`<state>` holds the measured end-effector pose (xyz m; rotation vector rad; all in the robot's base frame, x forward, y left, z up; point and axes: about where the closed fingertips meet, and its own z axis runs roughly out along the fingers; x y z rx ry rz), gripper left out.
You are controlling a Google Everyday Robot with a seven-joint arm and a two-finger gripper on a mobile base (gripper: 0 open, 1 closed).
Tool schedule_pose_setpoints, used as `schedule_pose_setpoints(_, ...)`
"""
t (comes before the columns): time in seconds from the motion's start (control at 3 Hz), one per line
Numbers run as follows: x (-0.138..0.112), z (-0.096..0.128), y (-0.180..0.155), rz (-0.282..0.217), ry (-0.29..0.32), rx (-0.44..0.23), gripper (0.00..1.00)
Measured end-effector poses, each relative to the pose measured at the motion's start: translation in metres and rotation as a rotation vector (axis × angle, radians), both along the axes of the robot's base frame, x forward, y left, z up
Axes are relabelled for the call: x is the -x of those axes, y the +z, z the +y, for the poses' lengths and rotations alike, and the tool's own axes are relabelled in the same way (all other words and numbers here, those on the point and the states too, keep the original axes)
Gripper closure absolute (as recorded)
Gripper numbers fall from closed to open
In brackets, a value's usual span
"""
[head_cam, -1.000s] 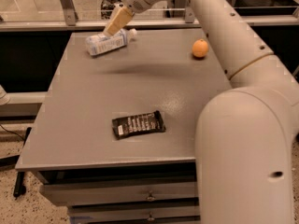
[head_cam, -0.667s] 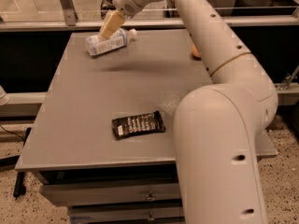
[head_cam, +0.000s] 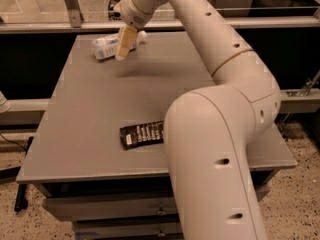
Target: Place blue plastic bottle upright
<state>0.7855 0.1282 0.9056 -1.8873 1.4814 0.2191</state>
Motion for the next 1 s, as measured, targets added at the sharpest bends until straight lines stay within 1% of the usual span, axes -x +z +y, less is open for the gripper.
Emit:
schedule_pose_setpoints(0.33,0.002,-0.006,-0.021,0.033,0.01,0.069,0.0)
schedule_pose_setpoints(0.67,0.0,-0.008,-0.03,0.046,0.017,0.107,0.0)
schedule_pose_setpoints(1.0,-0.003,-0.005,-0.034,0.046,0.029,0.132,0.0)
